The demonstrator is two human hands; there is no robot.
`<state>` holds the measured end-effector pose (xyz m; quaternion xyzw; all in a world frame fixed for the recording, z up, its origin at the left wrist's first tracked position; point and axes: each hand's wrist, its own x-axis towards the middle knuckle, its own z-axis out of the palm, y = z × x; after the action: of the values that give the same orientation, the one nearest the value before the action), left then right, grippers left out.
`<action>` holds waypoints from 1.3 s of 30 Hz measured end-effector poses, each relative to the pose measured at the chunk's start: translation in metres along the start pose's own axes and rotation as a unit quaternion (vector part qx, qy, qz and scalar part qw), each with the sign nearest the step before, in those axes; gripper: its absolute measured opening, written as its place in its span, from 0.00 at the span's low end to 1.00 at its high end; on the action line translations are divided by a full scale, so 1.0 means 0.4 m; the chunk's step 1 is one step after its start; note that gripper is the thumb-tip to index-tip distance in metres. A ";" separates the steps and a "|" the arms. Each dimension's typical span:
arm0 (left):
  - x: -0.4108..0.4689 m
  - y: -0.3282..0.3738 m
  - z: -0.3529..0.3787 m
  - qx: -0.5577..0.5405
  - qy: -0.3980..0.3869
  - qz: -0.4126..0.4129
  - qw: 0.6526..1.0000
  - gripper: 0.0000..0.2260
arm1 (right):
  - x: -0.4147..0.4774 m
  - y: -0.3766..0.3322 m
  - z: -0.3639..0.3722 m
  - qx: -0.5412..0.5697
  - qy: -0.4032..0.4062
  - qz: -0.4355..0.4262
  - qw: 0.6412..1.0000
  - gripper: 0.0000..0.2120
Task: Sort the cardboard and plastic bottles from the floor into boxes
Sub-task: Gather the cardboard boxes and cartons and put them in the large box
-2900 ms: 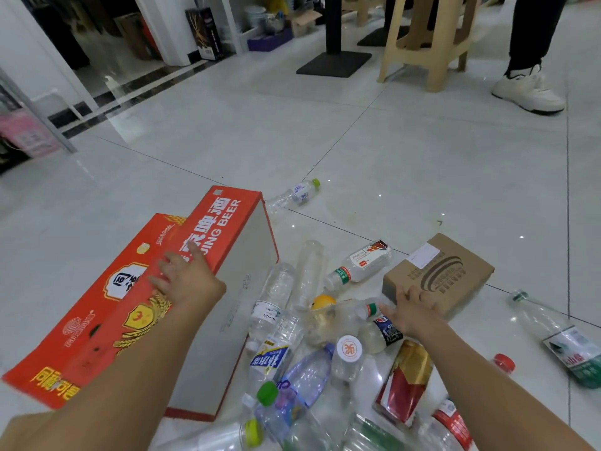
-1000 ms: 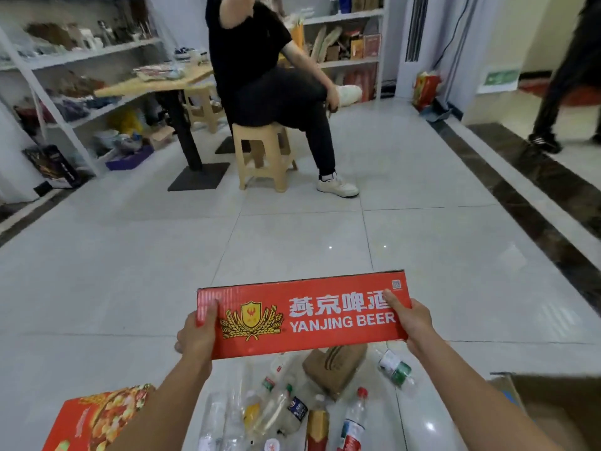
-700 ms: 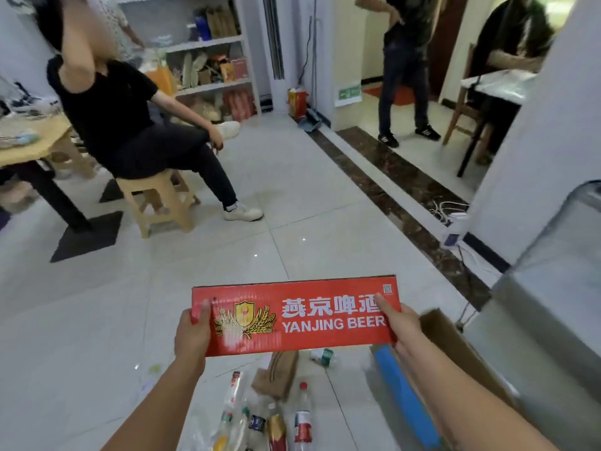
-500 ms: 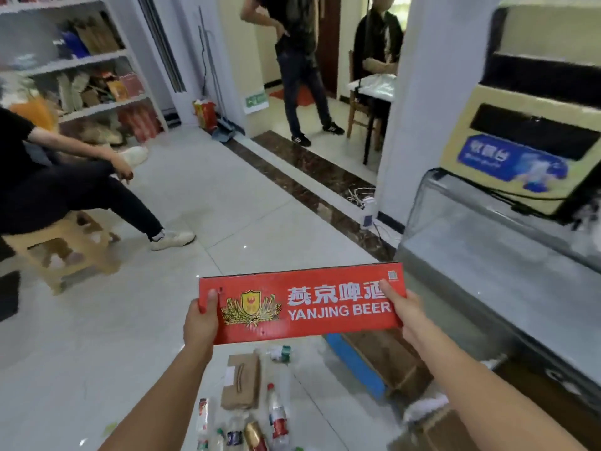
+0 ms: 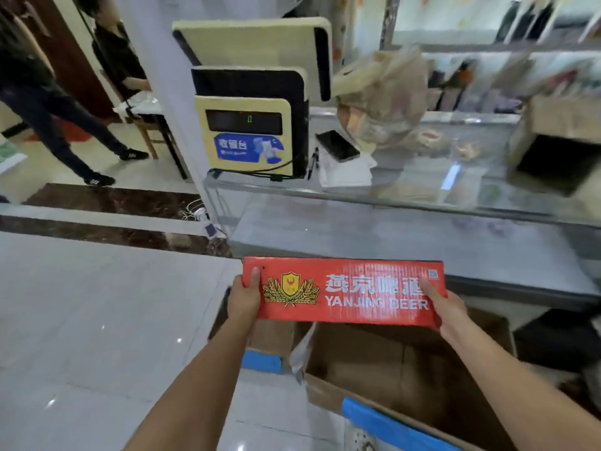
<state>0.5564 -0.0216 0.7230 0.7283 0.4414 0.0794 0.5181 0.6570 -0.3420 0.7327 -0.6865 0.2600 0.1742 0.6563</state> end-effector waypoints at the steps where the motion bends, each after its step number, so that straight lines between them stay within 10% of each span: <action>1: -0.002 0.012 0.058 0.017 -0.023 0.002 1.000 0.26 | 0.016 0.008 -0.051 0.008 0.023 0.010 1.000 0.23; 11: -0.008 -0.059 0.458 0.099 -0.220 -0.044 0.970 0.31 | 0.121 0.165 -0.376 0.050 0.148 0.122 0.980 0.24; 21: -0.023 -0.049 0.569 0.195 -0.226 -0.117 0.947 0.36 | 0.230 0.223 -0.413 -0.114 0.178 0.197 0.957 0.34; 26: -0.051 -0.042 0.560 0.406 -0.246 0.035 0.879 0.35 | 0.256 0.202 -0.323 -0.444 0.125 0.113 0.880 0.39; 32: -0.046 -0.067 0.477 0.536 -0.252 0.163 0.789 0.34 | 0.249 0.151 -0.119 -0.706 -0.076 -0.103 0.696 0.36; 39: -0.077 -0.199 0.206 0.498 -0.120 0.079 0.855 0.40 | 0.123 0.168 0.206 -0.740 -0.208 -0.292 0.569 0.37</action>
<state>0.5404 -0.0945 0.6308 0.9251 0.2978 -0.1981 0.1272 0.6656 -0.2668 0.6433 -0.9159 -0.3182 0.2427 -0.0302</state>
